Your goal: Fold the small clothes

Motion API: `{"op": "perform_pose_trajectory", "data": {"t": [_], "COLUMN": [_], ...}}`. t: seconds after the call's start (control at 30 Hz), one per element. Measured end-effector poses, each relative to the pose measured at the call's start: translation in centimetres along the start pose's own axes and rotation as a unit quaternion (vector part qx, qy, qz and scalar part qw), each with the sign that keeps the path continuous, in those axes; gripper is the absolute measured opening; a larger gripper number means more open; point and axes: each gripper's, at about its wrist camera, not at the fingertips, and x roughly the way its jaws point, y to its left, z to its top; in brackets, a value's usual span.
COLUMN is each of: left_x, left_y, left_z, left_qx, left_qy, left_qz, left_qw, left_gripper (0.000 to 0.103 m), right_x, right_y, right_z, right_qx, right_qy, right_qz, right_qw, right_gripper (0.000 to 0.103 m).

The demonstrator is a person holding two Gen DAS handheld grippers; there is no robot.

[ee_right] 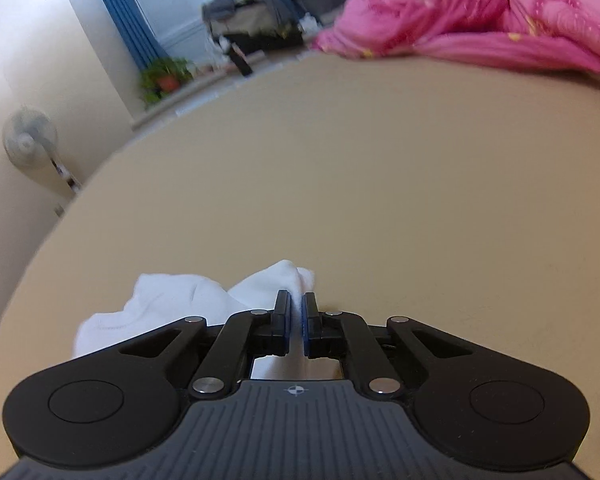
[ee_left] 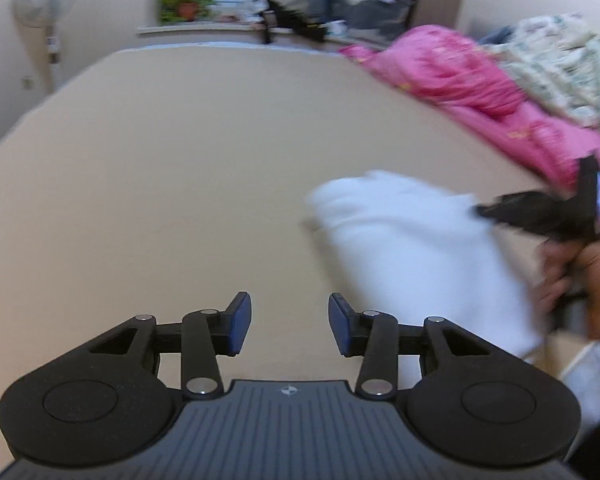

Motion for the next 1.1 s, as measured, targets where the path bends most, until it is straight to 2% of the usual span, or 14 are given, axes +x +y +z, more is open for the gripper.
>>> {"op": "perform_pose_trajectory", "data": {"t": [0.07,0.13,0.3,0.43,0.5,0.57,0.63,0.7,0.8,0.87,0.93,1.0,1.03,1.1], "left_x": [1.4,3.2,7.4,6.8,6.7,6.9,7.9,9.8,13.0,14.6,15.5,16.2,16.3,15.9], "left_y": [-2.7,-4.4,-4.0,-2.6,-2.5,-1.9,-1.2,-0.4,0.1,0.7,1.1,1.0,0.9,0.7], "left_z": [0.9,1.0,-2.9,-3.1,-2.1,-0.5,0.8,1.7,1.9,1.5,1.4,1.7,1.8,2.2], "left_qx": [-0.001,0.001,0.022,-0.002,-0.012,-0.043,-0.085,-0.128,-0.185,-0.206,-0.223,-0.232,-0.228,-0.207], "left_qy": [0.002,0.014,0.098,0.110,0.100,0.088,0.080,0.087,0.121,0.130,0.123,0.119,0.121,0.119], "left_qz": [-0.028,-0.044,-0.018,-0.042,-0.053,-0.060,-0.071,-0.088,-0.110,-0.116,-0.126,-0.134,-0.131,-0.121], "left_qw": [0.9996,0.9989,0.9948,0.9931,0.9935,0.9934,0.9906,0.9841,0.9691,0.9628,0.9589,0.9560,0.9572,0.9635], "left_gripper": [0.048,0.048,0.048,0.048,0.049,0.054,0.063,0.068,0.068,0.068,0.068,0.059,0.056,0.039], "right_x": [0.1,-0.4,-3.0,-2.8,-2.4,-2.4,-2.2,-1.9,-1.2,-1.0,-1.0,-1.0,-1.0,-0.8], "right_y": [0.0,-0.3,-1.0,-0.9,-0.3,-0.1,-0.4,-1.2,-2.0,-1.7,-1.1,-0.3,0.0,0.9], "right_z": [0.0,0.1,0.6,-0.6,-2.2,-3.2,-3.3,-3.4,-3.7,-3.8,-4.0,-4.1,-4.1,-4.2], "right_qx": [0.006,0.026,0.022,-0.018,-0.057,-0.080,-0.062,-0.024,0.014,0.016,0.012,0.005,0.001,0.001], "right_qy": [0.005,0.007,-0.004,0.092,0.136,0.149,0.153,0.159,0.167,0.161,0.152,0.143,0.138,0.131], "right_qz": [0.000,0.004,0.041,0.072,0.073,0.065,0.064,0.070,0.076,0.079,0.084,0.081,0.078,0.073], "right_qw": [1.000,1.000,0.999,0.993,0.986,0.984,0.984,0.985,0.983,0.984,0.985,0.986,0.987,0.989], "right_gripper": [0.008,0.019,0.051,0.064,0.065,0.066,0.068,0.069,0.069,0.071,0.065,0.052,0.049,0.037]}}
